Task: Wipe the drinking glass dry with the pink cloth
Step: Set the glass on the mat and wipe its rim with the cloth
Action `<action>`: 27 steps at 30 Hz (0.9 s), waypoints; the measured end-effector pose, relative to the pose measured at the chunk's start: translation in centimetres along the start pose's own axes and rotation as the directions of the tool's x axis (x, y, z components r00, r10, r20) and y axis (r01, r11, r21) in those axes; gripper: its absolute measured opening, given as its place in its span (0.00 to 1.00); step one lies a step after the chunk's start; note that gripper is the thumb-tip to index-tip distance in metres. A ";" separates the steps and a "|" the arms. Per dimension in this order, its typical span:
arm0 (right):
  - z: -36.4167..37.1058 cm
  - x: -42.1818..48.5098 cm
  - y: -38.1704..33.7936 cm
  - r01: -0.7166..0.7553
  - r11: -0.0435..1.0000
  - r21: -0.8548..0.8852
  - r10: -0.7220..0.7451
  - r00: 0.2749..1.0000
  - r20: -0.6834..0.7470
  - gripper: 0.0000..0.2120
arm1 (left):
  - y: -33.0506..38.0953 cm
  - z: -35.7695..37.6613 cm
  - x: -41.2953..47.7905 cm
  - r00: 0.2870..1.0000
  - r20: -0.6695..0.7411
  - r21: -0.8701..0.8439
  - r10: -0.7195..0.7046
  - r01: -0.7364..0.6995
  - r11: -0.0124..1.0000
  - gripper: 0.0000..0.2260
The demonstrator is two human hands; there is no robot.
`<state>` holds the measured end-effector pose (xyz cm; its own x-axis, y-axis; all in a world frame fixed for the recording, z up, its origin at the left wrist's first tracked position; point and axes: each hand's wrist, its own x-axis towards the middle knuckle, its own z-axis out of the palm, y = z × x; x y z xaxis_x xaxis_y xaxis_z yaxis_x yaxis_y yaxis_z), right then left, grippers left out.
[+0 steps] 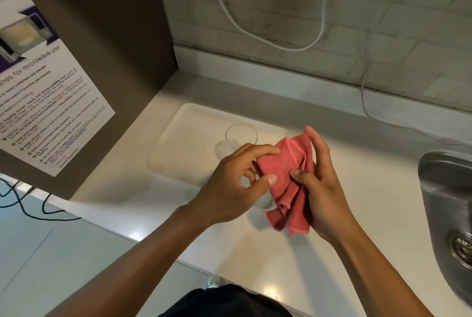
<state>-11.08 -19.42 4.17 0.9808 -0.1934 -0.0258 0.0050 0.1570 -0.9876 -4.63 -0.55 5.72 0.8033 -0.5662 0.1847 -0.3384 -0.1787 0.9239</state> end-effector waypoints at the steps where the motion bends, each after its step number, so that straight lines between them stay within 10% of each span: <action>1: -0.2 -0.1 -0.1 0.024 0.999 -0.031 -0.023 0.999 0.036 0.35 | 0.3 -0.2 0.2 0.999 0.021 -0.039 -0.029 0.030 0.999 0.20; 16: -2.9 1.7 -6.4 0.243 0.784 -0.570 -0.020 0.929 0.369 0.04 | 1.4 -2.8 1.4 0.983 0.172 0.171 0.061 -0.091 0.981 0.10; 27: -1.1 1.1 -7.8 0.352 0.518 -0.779 0.102 0.880 0.465 0.14 | 2.6 -3.7 1.6 0.954 0.293 0.240 0.060 -0.134 0.962 0.07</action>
<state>-10.26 -21.91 11.69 0.9538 0.2959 -0.0511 0.1957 -0.7414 -0.6418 -2.38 1.07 9.67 0.6025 -0.7868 0.1339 -0.5508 -0.2885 0.7832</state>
